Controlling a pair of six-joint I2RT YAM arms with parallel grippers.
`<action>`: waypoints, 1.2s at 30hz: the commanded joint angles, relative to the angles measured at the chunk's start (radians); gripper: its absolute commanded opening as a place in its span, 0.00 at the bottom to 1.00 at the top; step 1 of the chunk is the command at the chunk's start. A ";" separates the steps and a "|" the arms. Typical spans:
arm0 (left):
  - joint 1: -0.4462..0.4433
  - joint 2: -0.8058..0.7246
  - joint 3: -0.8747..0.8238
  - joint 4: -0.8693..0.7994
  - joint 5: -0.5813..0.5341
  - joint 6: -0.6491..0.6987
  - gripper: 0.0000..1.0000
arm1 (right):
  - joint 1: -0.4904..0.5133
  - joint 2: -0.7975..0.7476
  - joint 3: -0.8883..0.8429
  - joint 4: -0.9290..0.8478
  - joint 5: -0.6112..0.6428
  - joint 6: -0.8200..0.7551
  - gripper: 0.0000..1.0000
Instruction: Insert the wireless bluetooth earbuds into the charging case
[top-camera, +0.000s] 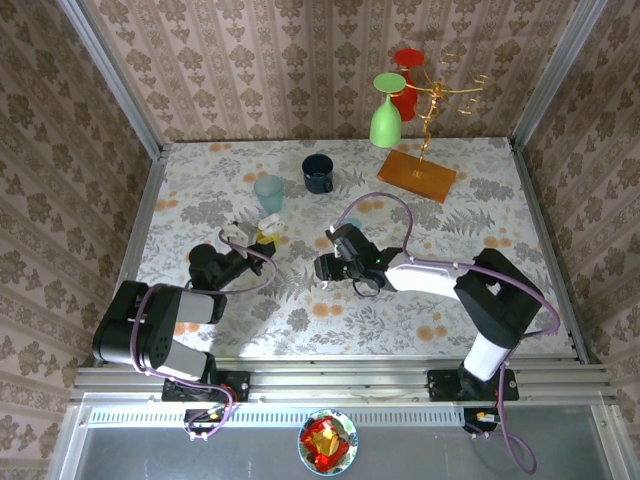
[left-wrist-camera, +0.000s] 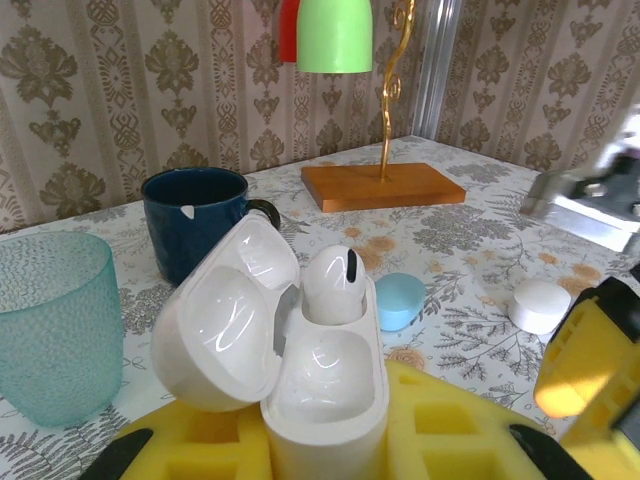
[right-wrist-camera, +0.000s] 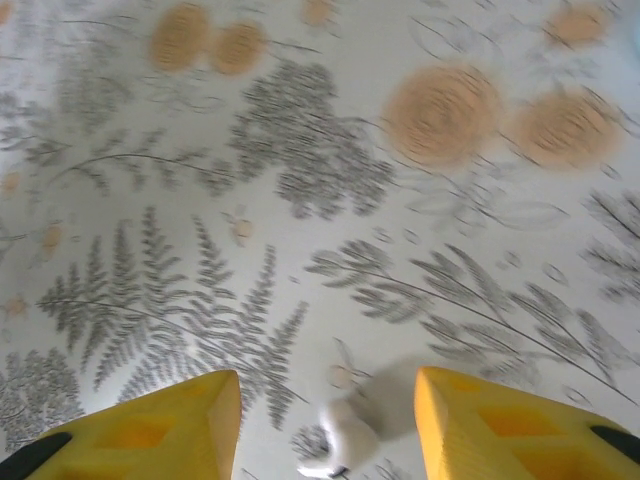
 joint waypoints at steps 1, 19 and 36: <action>0.006 -0.018 0.001 0.025 0.048 0.034 0.01 | -0.035 0.032 0.074 -0.228 -0.100 0.085 0.49; -0.002 -0.014 0.001 0.025 0.041 0.051 0.02 | -0.056 0.245 0.269 -0.449 -0.307 0.069 0.34; -0.002 -0.039 -0.016 0.024 0.027 0.056 0.02 | -0.073 0.154 0.260 -0.603 -0.139 -0.013 0.21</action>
